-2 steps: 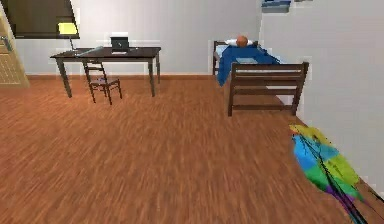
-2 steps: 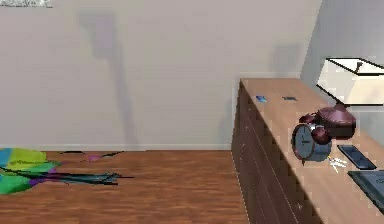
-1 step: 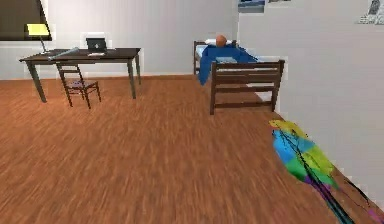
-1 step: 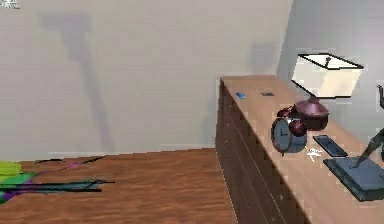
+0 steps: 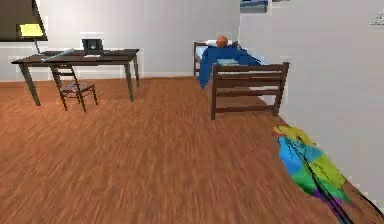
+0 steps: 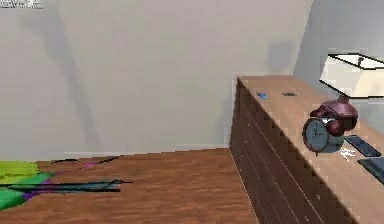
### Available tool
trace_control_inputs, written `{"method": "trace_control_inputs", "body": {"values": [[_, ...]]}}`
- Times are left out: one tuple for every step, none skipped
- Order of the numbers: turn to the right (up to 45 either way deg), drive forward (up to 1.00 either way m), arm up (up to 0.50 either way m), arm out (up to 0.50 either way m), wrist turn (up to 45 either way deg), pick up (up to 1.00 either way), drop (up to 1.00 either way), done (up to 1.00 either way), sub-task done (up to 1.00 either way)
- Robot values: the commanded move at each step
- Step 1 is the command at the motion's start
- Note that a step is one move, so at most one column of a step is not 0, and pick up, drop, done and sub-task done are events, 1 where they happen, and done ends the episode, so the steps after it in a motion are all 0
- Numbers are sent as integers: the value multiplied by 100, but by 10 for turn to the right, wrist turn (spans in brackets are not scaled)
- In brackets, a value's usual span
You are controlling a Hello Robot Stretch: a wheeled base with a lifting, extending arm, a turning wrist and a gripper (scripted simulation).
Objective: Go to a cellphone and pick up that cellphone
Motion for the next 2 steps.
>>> {"method": "trace_control_inputs", "body": {"values": [[450, 0, 0, 0, 0, 0, 0, 0, 0], [90, 0, 0, 0, 0, 0, 0, 0, 0]]}}
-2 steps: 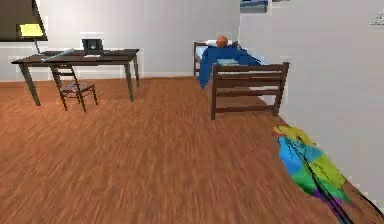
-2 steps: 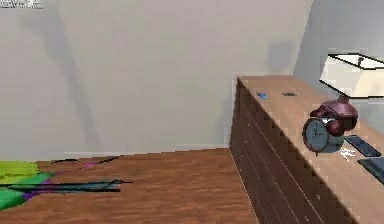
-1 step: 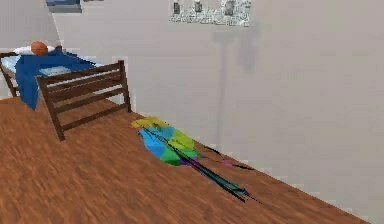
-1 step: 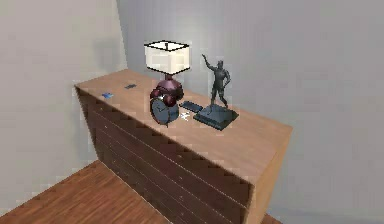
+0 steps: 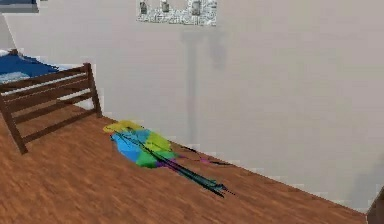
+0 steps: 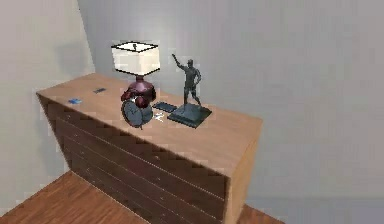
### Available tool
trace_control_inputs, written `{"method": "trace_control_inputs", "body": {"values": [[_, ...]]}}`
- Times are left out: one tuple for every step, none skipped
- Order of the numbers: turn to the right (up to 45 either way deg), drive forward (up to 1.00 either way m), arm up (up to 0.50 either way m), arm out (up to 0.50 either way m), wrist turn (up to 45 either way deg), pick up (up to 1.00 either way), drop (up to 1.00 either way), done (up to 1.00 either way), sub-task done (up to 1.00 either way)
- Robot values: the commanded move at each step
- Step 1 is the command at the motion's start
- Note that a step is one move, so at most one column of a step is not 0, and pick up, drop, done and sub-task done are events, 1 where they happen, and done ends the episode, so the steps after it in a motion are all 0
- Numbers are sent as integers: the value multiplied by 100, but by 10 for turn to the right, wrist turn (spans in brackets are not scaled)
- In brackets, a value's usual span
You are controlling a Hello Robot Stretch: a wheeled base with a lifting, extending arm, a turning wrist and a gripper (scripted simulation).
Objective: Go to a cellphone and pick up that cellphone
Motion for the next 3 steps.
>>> {"method": "trace_control_inputs", "body": {"values": [[0, 5, 0, 0, 0, 0, 0, 0, 0], [-30, 0, 0, 0, 0, 0, 0, 0, 0], [450, 0, 0, 0, 0, 0, 0, 0, 0]]}}
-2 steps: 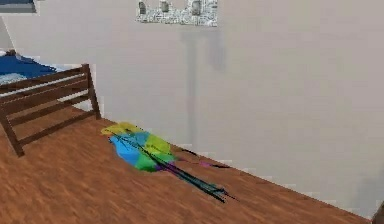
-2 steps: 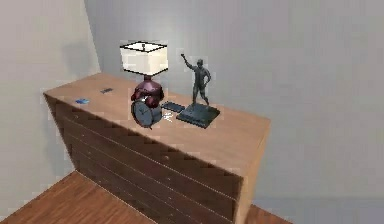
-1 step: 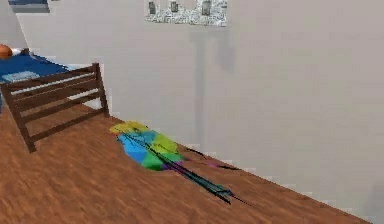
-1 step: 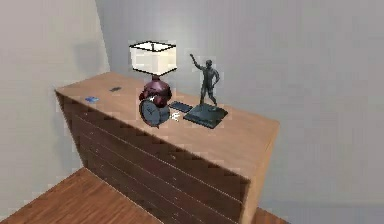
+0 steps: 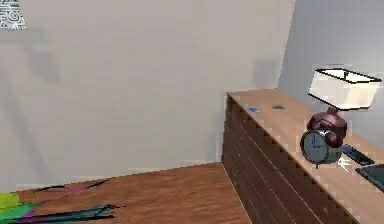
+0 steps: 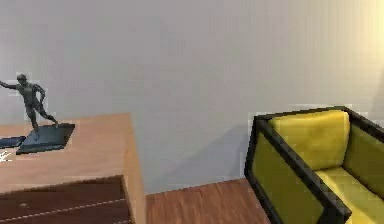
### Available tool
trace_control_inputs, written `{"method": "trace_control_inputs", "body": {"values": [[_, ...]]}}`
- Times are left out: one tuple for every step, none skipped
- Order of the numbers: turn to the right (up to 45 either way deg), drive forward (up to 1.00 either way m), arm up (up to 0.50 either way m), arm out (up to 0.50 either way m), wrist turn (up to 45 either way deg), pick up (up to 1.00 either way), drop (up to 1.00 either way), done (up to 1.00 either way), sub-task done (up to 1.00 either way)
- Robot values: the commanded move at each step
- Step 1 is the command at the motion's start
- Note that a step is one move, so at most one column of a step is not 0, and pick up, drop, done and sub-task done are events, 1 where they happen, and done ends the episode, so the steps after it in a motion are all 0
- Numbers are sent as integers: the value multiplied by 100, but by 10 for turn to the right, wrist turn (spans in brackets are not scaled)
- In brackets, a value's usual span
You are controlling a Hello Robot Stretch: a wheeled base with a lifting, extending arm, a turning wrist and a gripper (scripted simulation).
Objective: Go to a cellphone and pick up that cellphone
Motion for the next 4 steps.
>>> {"method": "trace_control_inputs", "body": {"values": [[270, 0, 0, 0, 0, 0, 0, 0, 0], [0, 60, 0, 0, 0, 0, 0, 0, 0], [-450, 0, 0, 0, 0, 0, 0, 0, 0], [-90, 0, 0, 0, 0, 0, 0, 0, 0]]}}
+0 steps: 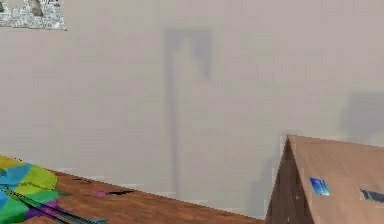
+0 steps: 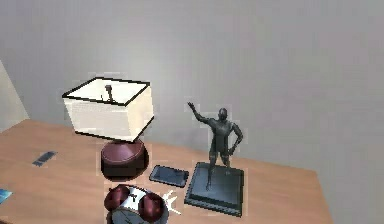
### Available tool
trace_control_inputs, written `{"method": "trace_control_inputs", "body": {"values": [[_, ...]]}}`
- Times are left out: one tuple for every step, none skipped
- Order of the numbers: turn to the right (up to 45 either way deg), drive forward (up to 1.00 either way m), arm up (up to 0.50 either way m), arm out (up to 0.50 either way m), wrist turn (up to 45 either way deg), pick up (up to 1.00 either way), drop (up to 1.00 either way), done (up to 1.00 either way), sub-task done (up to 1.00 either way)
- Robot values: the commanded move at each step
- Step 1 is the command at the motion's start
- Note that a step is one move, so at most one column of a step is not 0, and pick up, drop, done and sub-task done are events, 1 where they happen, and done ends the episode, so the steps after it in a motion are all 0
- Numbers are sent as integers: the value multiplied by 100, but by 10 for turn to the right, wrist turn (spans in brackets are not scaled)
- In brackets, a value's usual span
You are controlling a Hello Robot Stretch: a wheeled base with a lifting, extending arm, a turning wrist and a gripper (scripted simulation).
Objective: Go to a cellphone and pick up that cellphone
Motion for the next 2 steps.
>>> {"method": "trace_control_inputs", "body": {"values": [[0, 0, 50, 0, 0, 0, 0, 0, 0], [0, 0, 38, 0, 0, 0, 0, 0, 0]]}}
